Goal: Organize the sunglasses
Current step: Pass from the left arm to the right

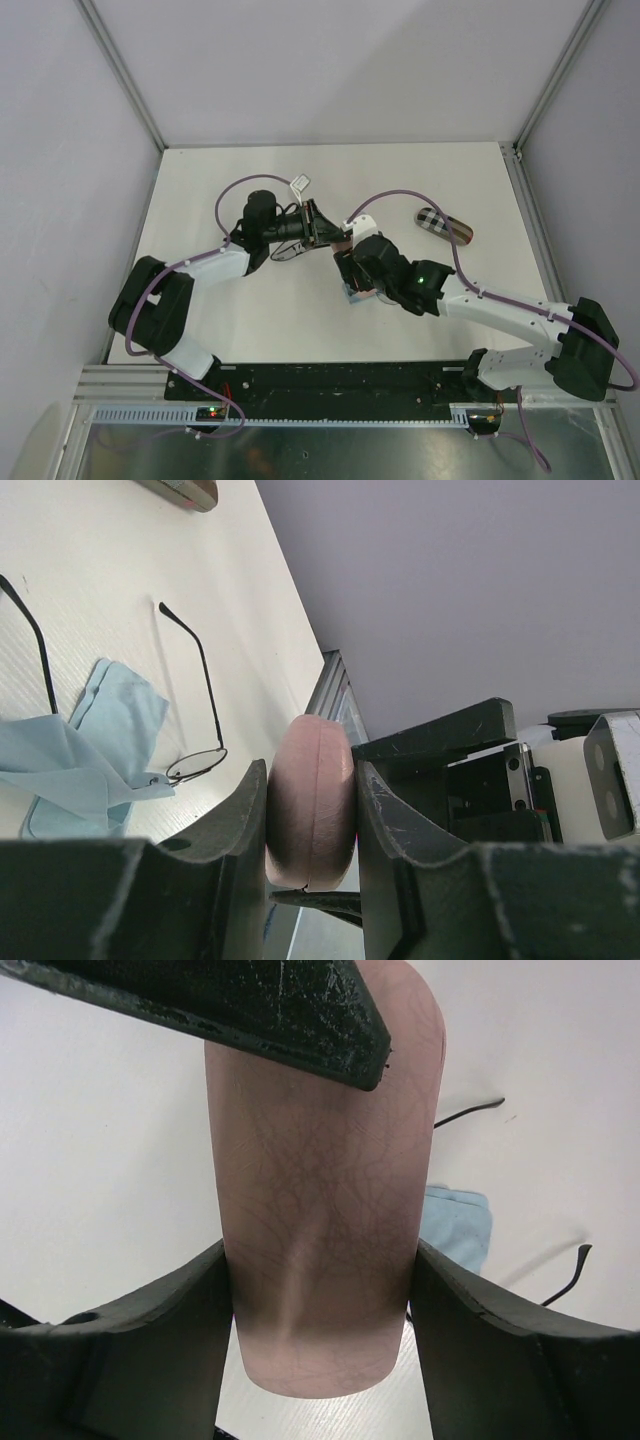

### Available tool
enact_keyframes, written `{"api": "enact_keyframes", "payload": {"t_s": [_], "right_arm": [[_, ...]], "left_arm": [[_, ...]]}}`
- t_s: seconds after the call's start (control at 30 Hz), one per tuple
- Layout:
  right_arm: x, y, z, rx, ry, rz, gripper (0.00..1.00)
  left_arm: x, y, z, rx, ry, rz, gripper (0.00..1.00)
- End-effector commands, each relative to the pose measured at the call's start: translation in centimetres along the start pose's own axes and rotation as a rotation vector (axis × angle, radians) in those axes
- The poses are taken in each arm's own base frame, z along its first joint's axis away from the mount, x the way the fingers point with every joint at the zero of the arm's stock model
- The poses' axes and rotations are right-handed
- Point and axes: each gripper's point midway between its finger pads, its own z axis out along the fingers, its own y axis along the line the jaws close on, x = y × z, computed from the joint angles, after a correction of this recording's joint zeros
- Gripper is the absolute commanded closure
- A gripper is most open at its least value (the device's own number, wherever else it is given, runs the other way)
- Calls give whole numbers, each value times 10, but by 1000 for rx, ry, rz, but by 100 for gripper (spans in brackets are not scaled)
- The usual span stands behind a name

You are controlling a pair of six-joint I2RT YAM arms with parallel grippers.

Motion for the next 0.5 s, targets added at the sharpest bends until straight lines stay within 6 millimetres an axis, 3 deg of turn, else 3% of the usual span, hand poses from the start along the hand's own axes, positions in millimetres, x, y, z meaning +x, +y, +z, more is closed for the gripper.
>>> {"api": "enact_keyframes", "payload": {"t_s": [0.0,0.07,0.13,0.2,0.33,0.47], "right_arm": [[-38,2,-15,-3,-108,42,39],[-39,2,-18,-9,-111,44,32],[-39,2,-19,-8,-108,43,18],[-37,2,-18,-3,-100,38,12],[-37,1,-19,17,-102,29,11],[-39,5,-20,17,-103,16,23]], "left_arm": [[-4,-21,-3,44,-14,71,99],[-3,-20,-3,42,-12,70,99],[-3,-18,-3,40,-11,69,99],[-3,-18,-3,39,-11,69,100],[-2,-19,-3,40,-9,71,100],[-1,-18,-4,39,-9,71,100]]}}
